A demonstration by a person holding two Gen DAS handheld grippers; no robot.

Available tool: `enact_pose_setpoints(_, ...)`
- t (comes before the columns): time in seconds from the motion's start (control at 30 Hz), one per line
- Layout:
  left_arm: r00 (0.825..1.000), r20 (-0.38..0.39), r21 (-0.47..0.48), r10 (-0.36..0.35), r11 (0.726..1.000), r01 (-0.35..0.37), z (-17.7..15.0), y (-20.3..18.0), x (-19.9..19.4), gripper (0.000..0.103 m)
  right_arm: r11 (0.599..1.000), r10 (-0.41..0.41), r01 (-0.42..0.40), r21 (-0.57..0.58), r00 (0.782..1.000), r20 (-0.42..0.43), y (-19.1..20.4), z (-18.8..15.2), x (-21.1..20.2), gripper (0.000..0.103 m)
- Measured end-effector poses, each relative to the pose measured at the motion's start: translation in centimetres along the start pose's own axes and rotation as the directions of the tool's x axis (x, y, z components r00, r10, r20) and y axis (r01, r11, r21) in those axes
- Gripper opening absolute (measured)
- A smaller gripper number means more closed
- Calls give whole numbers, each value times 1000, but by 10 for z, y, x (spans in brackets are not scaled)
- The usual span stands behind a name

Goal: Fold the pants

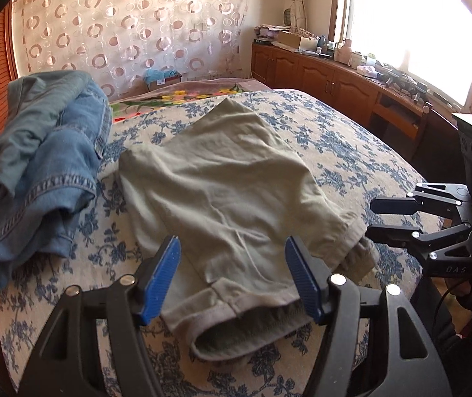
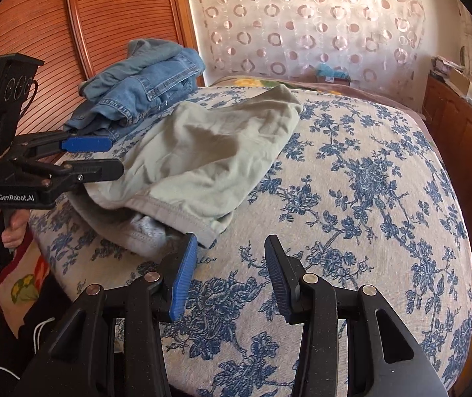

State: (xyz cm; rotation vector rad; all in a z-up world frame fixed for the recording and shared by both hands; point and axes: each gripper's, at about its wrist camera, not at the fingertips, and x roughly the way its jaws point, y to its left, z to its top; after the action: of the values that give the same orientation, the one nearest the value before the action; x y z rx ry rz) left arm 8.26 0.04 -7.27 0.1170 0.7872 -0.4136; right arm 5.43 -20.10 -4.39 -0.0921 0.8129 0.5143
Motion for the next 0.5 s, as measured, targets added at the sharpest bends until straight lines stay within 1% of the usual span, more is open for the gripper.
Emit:
enact_pose_setpoints(0.1,1000,0,-9,18,1000,-18,-8,1,-2,65,1000,3,-3,-11,1000,-5,6,1,1,38)
enact_pose_setpoints(0.2,1000,4,-18,24,1000,-24,-13,0,-6,65,1000,5,-5,-23,1000,-6,12,2,3,32)
enact_pose_setpoints(0.3,1000,3,-26,31,999,-31,-19,0,-8,65,999,7,-8,-33,1000,-14,15,4,8,21)
enact_pose_setpoints(0.33,999,0,-29,33,999,-33,-20,1,-7,65,999,8,-9,-39,1000,-19,16,5,9,12)
enact_pose_setpoints(0.37,999,-2,-35,34,999,-34,-21,1,-7,65,999,14,-14,-41,1000,-19,17,5,9,7)
enact_pose_setpoints(0.43,999,-5,-43,33,999,-33,-24,2,-9,65,998,30,-31,-49,999,-18,19,5,6,2)
enact_pose_setpoints(0.5,999,-6,-43,34,998,-34,-25,2,-10,65,998,47,-47,-44,999,-9,20,6,-1,0)
